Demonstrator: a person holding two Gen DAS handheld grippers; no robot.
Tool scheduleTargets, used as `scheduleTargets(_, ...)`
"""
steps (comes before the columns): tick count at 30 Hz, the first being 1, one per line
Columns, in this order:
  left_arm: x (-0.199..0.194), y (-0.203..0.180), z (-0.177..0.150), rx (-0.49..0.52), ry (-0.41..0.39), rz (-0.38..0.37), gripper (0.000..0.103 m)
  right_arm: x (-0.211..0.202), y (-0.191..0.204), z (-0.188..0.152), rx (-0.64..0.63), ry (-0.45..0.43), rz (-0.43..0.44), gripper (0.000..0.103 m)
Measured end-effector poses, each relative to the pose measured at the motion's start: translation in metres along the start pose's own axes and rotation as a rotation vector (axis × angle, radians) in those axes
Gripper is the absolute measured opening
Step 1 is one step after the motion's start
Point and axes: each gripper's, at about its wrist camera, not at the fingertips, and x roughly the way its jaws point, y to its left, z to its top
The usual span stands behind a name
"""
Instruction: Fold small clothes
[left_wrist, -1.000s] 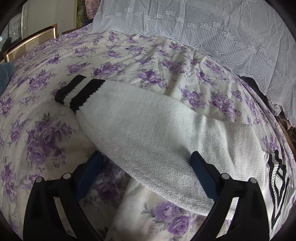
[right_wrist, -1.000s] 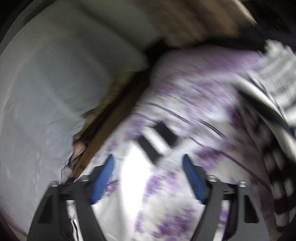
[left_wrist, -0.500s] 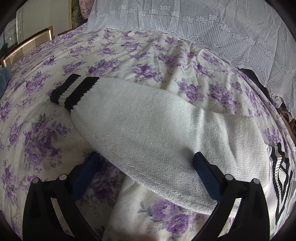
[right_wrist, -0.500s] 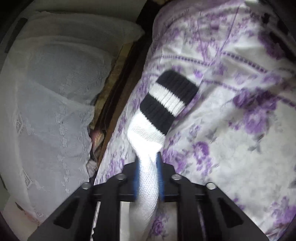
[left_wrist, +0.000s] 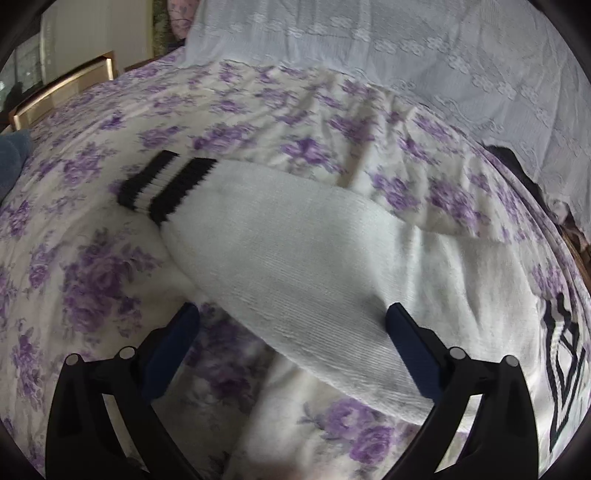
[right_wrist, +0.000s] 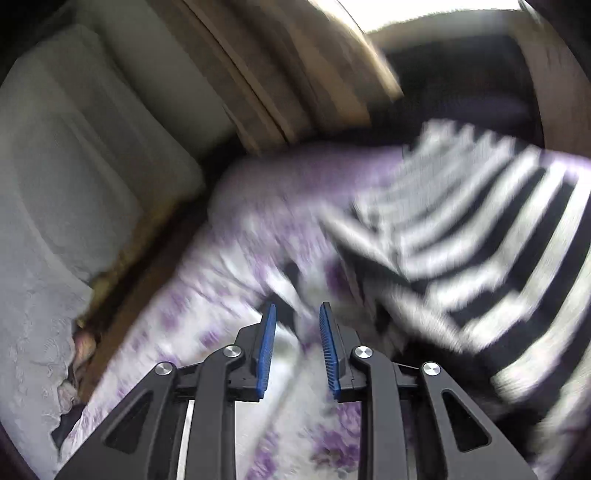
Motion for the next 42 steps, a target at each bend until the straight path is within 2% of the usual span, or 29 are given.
scheduleTargets(1,0.001,0.002,0.001,-0.004,-0.005,0.017,0.099,0.004,0.014,-0.002,-0.042,0.026,0.047,0.033)
scheduleTargets(3,0.006,0.004,0.005,0.017,-0.003,0.057,0.099,0.025,0.038,-0.016,-0.152,0.152,0.1,0.05)
scheduleTargets(5,0.013,0.007,0.01,0.03,0.012,0.077,0.099,0.062,0.047,-0.041,-0.264,0.336,0.037,0.052)
scheduleTargets(6,0.014,0.011,0.012,0.015,0.014,0.077,0.099,0.071,0.045,-0.05,-0.299,0.35,0.003,0.052)
scheduleTargets(9,0.013,0.025,0.017,-0.04,0.004,0.097,0.099,0.05,0.05,-0.038,-0.305,0.275,0.012,0.051)
scheduleTargets(10,0.01,0.026,0.016,-0.045,-0.003,0.097,0.099,0.036,0.054,-0.036,-0.317,0.238,0.027,0.052)
scheduleTargets(11,0.002,0.025,0.012,-0.032,-0.014,0.097,0.098,0.023,0.057,-0.036,-0.33,0.243,0.065,0.054)
scheduleTargets(12,-0.005,0.023,0.008,-0.012,-0.019,0.089,0.098,0.015,0.065,-0.039,-0.342,0.284,0.137,0.054)
scheduleTargets(13,-0.015,0.019,0.002,0.017,-0.018,0.062,0.098,0.0,0.072,-0.046,-0.36,0.348,0.242,0.055)
scheduleTargets(16,-0.051,-0.007,-0.027,0.142,0.029,-0.136,0.098,-0.036,0.101,-0.085,-0.479,0.508,0.446,0.057)
scheduleTargets(17,-0.066,-0.021,-0.043,0.198,0.052,-0.22,0.098,-0.045,0.107,-0.1,-0.525,0.559,0.489,0.057)
scheduleTargets(19,-0.087,-0.046,-0.079,0.304,0.118,-0.378,0.098,-0.062,0.105,-0.126,-0.588,0.645,0.527,0.057)
scheduleTargets(21,-0.097,-0.065,-0.113,0.39,0.184,-0.462,0.098,-0.081,0.086,-0.147,-0.608,0.719,0.514,0.057)
scheduleTargets(22,-0.1,-0.075,-0.128,0.437,0.196,-0.46,0.098,-0.087,0.076,-0.153,-0.606,0.749,0.51,0.057)
scheduleTargets(24,-0.11,-0.09,-0.156,0.539,0.186,-0.426,0.098,-0.115,0.065,-0.159,-0.626,0.733,0.522,0.058)
scheduleTargets(26,-0.115,-0.094,-0.177,0.558,0.274,-0.507,0.098,-0.131,0.048,-0.163,-0.585,0.794,0.612,0.059)
scheduleTargets(28,-0.125,-0.092,-0.194,0.582,0.298,-0.55,0.098,-0.149,0.028,-0.175,-0.555,0.885,0.682,0.058)
scheduleTargets(29,-0.132,-0.09,-0.202,0.607,0.303,-0.571,0.098,-0.157,0.018,-0.179,-0.549,0.902,0.698,0.055)
scheduleTargets(30,-0.137,-0.088,-0.208,0.607,0.322,-0.603,0.098,-0.168,0.008,-0.182,-0.55,0.908,0.71,0.047)
scheduleTargets(33,-0.151,-0.077,-0.231,0.577,0.39,-0.736,0.098,-0.19,-0.029,-0.178,-0.524,0.944,0.745,0.033)
scheduleTargets(35,-0.157,-0.077,-0.245,0.592,0.388,-0.758,0.098,-0.199,-0.04,-0.18,-0.525,0.98,0.765,0.031)
scheduleTargets(37,-0.158,-0.082,-0.249,0.607,0.369,-0.744,0.098,-0.205,-0.041,-0.183,-0.563,0.967,0.759,0.031)
scheduleTargets(38,-0.159,-0.085,-0.249,0.604,0.359,-0.734,0.095,-0.204,-0.037,-0.186,-0.57,0.968,0.756,0.027)
scheduleTargets(39,-0.16,-0.086,-0.251,0.597,0.346,-0.72,0.088,-0.203,-0.035,-0.188,-0.571,0.97,0.75,0.018)
scheduleTargets(40,-0.162,-0.087,-0.254,0.596,0.335,-0.707,0.07,-0.202,-0.034,-0.188,-0.567,0.968,0.745,0.014)
scheduleTargets(42,-0.165,-0.082,-0.252,0.575,0.347,-0.739,0.049,-0.202,-0.035,-0.183,-0.552,0.948,0.755,0.012)
